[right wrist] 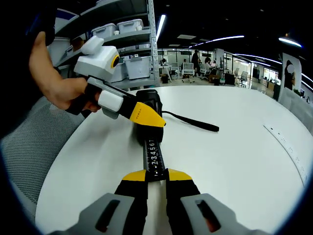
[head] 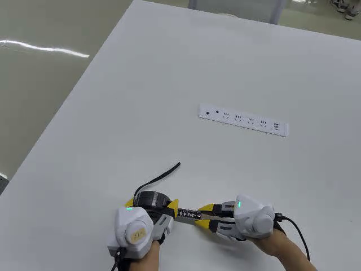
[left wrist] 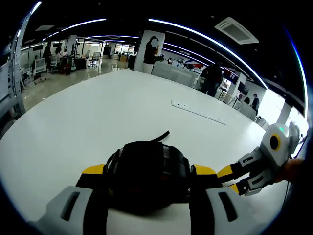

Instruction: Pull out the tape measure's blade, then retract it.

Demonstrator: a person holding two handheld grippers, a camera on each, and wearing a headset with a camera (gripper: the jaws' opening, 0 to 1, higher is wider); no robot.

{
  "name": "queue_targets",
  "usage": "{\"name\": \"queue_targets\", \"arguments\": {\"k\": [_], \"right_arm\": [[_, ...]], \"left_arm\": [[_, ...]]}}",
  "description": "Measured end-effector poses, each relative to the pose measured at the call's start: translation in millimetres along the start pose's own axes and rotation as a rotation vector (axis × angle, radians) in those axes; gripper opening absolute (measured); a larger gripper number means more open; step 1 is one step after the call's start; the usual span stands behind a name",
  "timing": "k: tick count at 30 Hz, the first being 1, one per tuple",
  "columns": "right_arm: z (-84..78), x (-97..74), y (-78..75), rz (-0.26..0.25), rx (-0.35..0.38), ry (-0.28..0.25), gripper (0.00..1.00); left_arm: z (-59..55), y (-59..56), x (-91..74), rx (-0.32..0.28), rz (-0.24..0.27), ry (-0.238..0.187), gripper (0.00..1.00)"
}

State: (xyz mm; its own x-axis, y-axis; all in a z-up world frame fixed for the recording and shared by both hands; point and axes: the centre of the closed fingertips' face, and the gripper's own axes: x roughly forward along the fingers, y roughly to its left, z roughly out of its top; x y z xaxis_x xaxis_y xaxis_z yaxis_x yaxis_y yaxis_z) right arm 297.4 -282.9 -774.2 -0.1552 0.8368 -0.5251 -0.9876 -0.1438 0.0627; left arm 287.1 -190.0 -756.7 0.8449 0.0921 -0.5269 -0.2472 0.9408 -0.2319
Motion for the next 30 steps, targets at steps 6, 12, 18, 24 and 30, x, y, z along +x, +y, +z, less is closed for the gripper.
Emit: {"name": "queue_targets", "arguments": {"k": [6,12,18,24,30], "right_arm": [[2.7,4.1,0.2,0.004,-0.003,-0.002,0.12],[5.5,8.3,1.3,0.007,-0.006,-0.001,0.12],[7.5,12.3,1.5,0.006,-0.008,-0.002,0.12],[11.8,18.4,3.5,0.008,-0.008,-0.005,0.12],[14.0,22.7,3.6,0.010,-0.012,-0.003,0.12]], "left_arm": [[0.1,-0.2,-0.7,-0.005,-0.002,0.000,0.64],[-0.1,-0.2,-0.3,-0.005,-0.002,0.000,0.64],[0.0,0.3,0.3,-0.007,-0.002,0.000,0.64],[-0.3,0.9,0.7,-0.009,-0.003,-0.001,0.64],[0.7,1.1,0.5,-0.012,-0.004,-0.001,0.64]]}}
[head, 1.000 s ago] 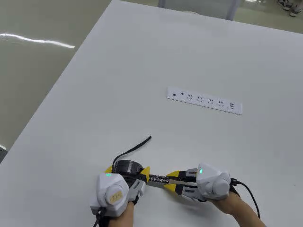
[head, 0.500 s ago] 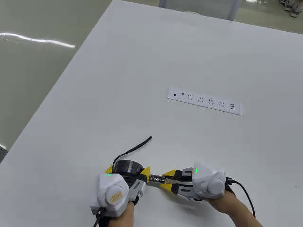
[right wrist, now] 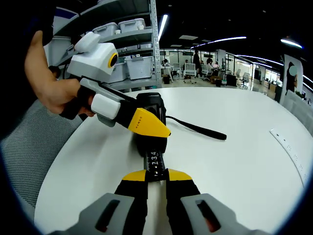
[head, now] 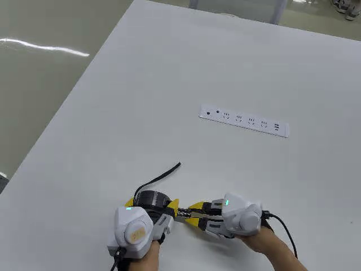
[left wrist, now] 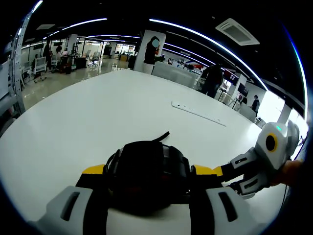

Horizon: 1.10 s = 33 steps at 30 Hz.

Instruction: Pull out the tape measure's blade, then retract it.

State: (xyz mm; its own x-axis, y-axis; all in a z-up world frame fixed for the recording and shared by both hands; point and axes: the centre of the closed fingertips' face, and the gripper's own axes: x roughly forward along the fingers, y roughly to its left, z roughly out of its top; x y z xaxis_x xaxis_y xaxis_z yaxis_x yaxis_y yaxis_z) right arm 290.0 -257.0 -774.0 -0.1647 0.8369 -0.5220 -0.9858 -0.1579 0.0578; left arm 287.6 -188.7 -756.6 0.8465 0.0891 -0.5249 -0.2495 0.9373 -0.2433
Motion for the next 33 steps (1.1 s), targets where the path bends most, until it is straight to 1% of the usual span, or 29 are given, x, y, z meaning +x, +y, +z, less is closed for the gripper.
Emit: {"name": "queue_targets", "arguments": {"k": [16,26,31,33], "right_arm": [[8.2,14.7,1.9,0.000,-0.012,0.003,0.12],[10.4,23.7,2.2,0.003,-0.020,0.004,0.12],[13.9,26.5,3.8,0.004,-0.022,0.005,0.12],[12.8,26.5,3.5,0.005,-0.027,0.008,0.12]], "left_arm": [[0.7,-0.3,-0.3,-0.006,-0.004,0.001,0.64],[0.8,-0.6,-0.7,-0.009,-0.005,0.002,0.64],[1.0,-0.5,-1.0,-0.012,-0.007,0.002,0.64],[0.2,-0.9,-1.3,-0.010,-0.008,0.002,0.64]]}}
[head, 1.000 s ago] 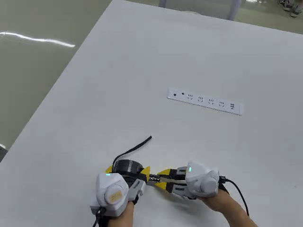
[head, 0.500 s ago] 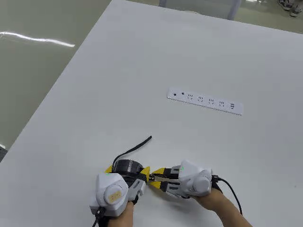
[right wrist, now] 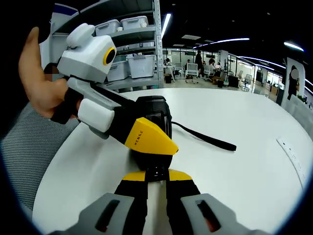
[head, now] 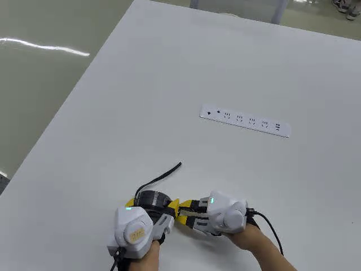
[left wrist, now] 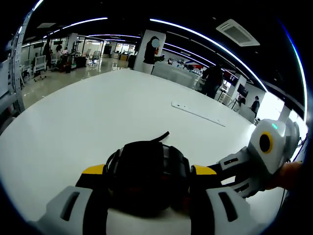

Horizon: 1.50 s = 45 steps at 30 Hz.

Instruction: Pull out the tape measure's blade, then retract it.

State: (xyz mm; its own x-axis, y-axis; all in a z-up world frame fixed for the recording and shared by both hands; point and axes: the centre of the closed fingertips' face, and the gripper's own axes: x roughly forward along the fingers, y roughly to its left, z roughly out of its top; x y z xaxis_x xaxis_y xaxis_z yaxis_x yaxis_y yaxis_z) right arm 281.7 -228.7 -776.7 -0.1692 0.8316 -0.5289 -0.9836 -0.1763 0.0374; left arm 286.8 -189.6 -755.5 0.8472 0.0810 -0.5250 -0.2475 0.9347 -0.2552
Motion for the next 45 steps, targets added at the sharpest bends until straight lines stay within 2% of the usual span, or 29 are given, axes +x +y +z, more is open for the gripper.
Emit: {"name": "queue_targets", "arguments": {"k": [18,29,45], "right_arm": [[-1.7,2.4,3.5,0.034,-0.083,0.014,0.13],[-6.6,5.3,3.3,0.017,-0.082,0.040,0.14],[-4.6,-0.3,-0.8,-0.010,-0.049,0.033,0.18]], "left_arm": [[-3.1,-0.5,-0.4,0.009,-0.020,0.009,0.65],[-5.8,-2.8,-0.7,0.045,-0.029,0.020,0.66],[-4.6,-1.4,0.6,0.014,-0.047,0.043,0.67]]}}
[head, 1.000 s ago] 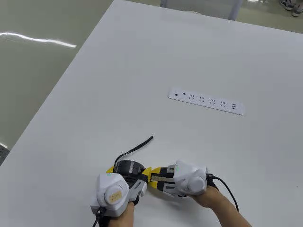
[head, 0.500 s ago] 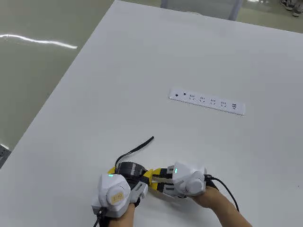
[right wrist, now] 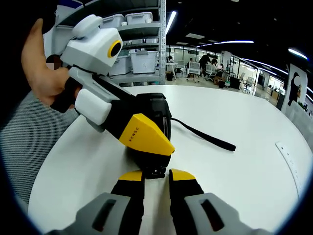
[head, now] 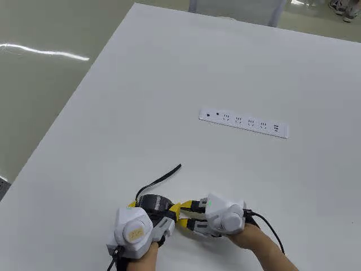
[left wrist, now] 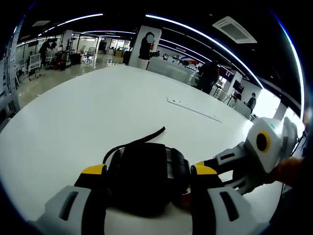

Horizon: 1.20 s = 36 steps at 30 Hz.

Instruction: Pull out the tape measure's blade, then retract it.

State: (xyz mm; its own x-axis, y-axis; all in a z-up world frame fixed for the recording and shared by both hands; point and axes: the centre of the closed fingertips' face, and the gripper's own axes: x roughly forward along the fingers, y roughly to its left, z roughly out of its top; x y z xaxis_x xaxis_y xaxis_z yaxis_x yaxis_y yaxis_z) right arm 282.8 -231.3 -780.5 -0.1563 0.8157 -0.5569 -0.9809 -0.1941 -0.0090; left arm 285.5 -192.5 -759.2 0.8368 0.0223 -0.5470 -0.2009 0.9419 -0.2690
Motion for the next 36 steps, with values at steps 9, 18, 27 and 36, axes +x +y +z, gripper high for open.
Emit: {"name": "queue_targets", "arguments": {"k": [9,18,27,36], "right_arm": [[0.3,-3.4,-0.3,-0.015,0.017,0.004,0.23],[2.5,-8.9,0.8,-0.034,0.033,0.008,0.26],[5.6,-20.0,3.7,-0.066,0.064,0.008,0.29],[10.3,-35.0,8.0,-0.121,0.110,-0.002,0.34]], "left_arm": [[8.3,-1.6,-3.6,0.026,-0.022,-0.015,0.67],[16.0,3.8,-11.0,0.059,-0.037,-0.022,0.69],[18.6,1.4,-22.6,0.161,-0.085,-0.019,0.71],[15.6,-4.9,-35.6,0.267,-0.168,0.009,0.72]]}}
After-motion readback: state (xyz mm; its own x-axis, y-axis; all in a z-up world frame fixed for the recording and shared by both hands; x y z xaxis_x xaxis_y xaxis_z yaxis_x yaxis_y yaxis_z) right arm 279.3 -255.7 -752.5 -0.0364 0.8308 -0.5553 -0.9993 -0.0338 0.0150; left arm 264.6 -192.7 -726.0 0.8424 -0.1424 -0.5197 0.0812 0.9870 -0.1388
